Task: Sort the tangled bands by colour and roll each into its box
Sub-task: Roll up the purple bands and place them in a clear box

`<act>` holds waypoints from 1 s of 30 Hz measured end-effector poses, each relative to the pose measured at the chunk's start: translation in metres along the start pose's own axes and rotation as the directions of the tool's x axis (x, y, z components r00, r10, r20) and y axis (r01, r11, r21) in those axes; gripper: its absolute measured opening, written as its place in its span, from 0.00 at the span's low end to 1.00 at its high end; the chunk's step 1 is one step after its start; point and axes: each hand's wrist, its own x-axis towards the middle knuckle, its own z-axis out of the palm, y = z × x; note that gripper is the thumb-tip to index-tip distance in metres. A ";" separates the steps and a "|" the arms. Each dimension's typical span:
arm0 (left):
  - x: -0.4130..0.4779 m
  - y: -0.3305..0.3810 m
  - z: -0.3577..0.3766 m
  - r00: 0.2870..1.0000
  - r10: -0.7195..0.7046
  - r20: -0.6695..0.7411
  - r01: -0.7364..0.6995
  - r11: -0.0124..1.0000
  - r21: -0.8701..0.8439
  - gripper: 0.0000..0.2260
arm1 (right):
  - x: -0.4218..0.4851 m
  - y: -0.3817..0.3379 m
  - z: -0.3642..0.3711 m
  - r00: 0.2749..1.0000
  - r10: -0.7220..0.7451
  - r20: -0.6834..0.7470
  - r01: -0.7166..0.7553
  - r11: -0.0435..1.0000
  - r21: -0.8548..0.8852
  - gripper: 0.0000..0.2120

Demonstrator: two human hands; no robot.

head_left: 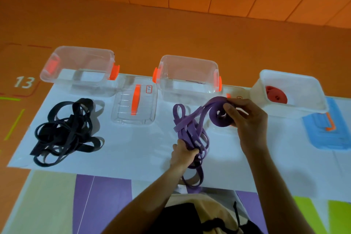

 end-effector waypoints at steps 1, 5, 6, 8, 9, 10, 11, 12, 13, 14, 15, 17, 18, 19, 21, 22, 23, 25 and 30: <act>-0.001 -0.001 -0.001 0.999 0.010 -0.031 -0.011 0.999 -0.044 0.20 | -0.001 0.000 -0.001 1.000 -0.009 0.010 0.009 1.000 -0.007 0.11; 0.001 -0.003 -0.012 0.989 -0.002 -0.147 -0.058 0.915 -0.399 0.11 | -0.005 0.004 -0.003 0.999 -0.027 0.041 0.029 0.999 -0.046 0.11; 0.000 0.000 -0.015 0.992 -0.038 -0.124 -0.037 0.833 -0.552 0.14 | -0.006 0.005 -0.004 0.998 -0.030 0.052 0.033 0.998 -0.054 0.10; -0.003 0.006 -0.020 0.996 -0.082 -0.031 0.026 0.609 -0.793 0.18 | -0.006 0.006 -0.007 0.996 -0.028 0.090 0.034 0.997 -0.068 0.09; -0.004 0.010 -0.022 0.996 -0.084 -0.019 0.030 0.540 -0.841 0.19 | -0.007 0.006 -0.009 0.993 -0.024 0.120 0.033 0.997 -0.076 0.09; -0.006 0.013 -0.024 0.997 -0.075 -0.017 0.022 0.486 -0.874 0.18 | -0.007 0.006 -0.010 0.988 -0.024 0.152 0.037 0.995 -0.088 0.10; -0.007 0.016 -0.027 0.998 -0.063 -0.022 0.007 0.427 -0.904 0.17 | -0.008 0.005 -0.011 0.983 -0.027 0.184 0.047 0.993 -0.108 0.10; -0.008 0.019 -0.029 0.998 -0.052 -0.024 -0.003 0.367 -0.930 0.17 | -0.009 0.004 -0.011 0.976 -0.032 0.214 0.061 0.989 -0.131 0.10; -0.009 0.020 -0.032 0.999 -0.035 -0.027 -0.014 0.332 -0.943 0.16 | -0.010 0.002 -0.011 0.971 -0.036 0.238 0.072 0.987 -0.147 0.10; -0.009 0.021 -0.033 0.999 -0.010 -0.031 -0.026 0.327 -0.945 0.15 | -0.010 0.001 -0.011 0.966 -0.040 0.256 0.080 0.986 -0.146 0.11; -0.010 0.020 -0.033 0.999 0.027 -0.031 -0.039 0.341 -0.939 0.13 | -0.010 -0.001 -0.010 0.962 -0.047 0.267 0.084 0.988 -0.130 0.11; -0.010 0.020 -0.032 0.992 0.126 -0.020 -0.066 0.375 -0.925 0.12 | -0.010 -0.005 -0.011 0.958 -0.064 0.279 0.090 0.992 -0.083 0.11; -0.009 0.020 -0.031 0.983 0.181 0.001 -0.073 0.401 -0.913 0.14 | -0.010 -0.007 -0.011 0.957 -0.070 0.282 0.090 0.994 -0.058 0.11; -0.007 0.020 -0.029 0.972 0.234 0.029 -0.078 0.438 -0.896 0.19 | -0.010 -0.010 -0.011 0.956 -0.076 0.283 0.089 0.996 -0.032 0.11; -0.004 0.018 -0.025 0.953 0.288 0.093 -0.095 0.575 -0.812 0.29 | -0.010 -0.014 -0.012 0.958 -0.081 0.276 0.084 0.996 0.001 0.11; -0.003 0.017 -0.022 0.952 0.285 0.110 -0.119 0.677 -0.726 0.32 | -0.010 -0.016 -0.012 0.960 -0.080 0.268 0.083 0.997 0.001 0.11; -0.004 0.014 -0.018 0.953 0.276 0.121 -0.144 0.769 -0.623 0.35 | -0.010 -0.018 -0.012 0.962 -0.079 0.261 0.084 0.996 -0.007 0.11; -0.005 0.009 -0.011 0.950 0.284 0.127 -0.191 0.854 -0.483 0.38 | -0.010 -0.020 -0.014 0.964 -0.078 0.255 0.090 0.995 -0.037 0.11; -0.009 -0.001 0.000 0.953 0.275 -0.128 -0.303 0.880 -0.366 0.33 | -0.009 -0.018 -0.020 0.973 -0.064 0.222 0.074 0.997 -0.035 0.11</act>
